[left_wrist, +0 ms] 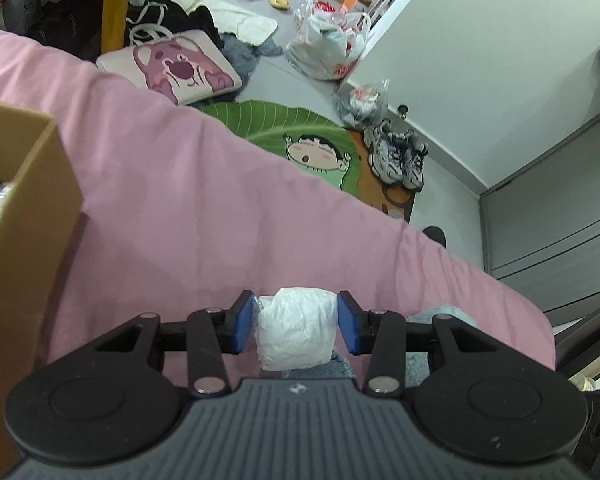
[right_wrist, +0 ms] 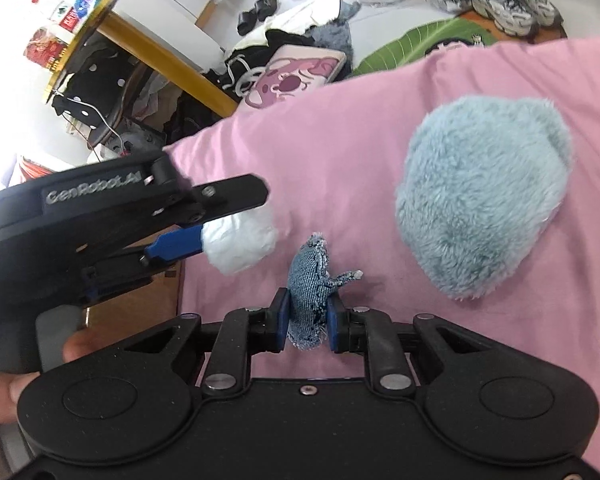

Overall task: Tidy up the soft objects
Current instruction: 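Grasp the white cloth bundle with the left tool while the right tool grasps the blue denim plush, then carry the white bundle into the box and release while the right tool carries the denim plush over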

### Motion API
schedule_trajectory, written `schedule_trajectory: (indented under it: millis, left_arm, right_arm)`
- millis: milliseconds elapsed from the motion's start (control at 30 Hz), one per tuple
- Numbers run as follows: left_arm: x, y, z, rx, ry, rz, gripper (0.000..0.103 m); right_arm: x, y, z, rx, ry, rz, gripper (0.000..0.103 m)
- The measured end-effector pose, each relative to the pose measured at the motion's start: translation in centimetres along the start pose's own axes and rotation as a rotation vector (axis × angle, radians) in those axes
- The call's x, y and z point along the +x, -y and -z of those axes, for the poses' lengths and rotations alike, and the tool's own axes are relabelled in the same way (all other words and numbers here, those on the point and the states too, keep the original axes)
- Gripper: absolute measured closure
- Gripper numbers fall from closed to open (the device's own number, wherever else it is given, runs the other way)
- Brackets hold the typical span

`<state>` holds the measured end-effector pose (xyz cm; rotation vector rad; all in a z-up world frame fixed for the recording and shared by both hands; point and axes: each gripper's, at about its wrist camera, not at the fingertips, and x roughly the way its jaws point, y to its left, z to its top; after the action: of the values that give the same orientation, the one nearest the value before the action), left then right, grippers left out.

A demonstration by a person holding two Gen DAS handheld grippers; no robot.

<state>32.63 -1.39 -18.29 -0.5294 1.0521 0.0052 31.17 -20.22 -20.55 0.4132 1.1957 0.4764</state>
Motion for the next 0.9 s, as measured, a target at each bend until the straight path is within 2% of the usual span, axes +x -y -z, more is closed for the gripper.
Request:
schedule_trajectory:
  millis: [500,900]
  left_arm:
    - [-9.2,0.9,0.5,0.01,0.142,0.033,0.06]
    - [-15.0,-1.8,2.5,-0.015,0.199,0.041,0.06]
  right_arm:
    - [-5.5,-2.5,0.5,-0.024,0.147,0.012,0.084]
    - [-9.3,-6.6,1.3,-0.065,0.235,-0.005,0.084]
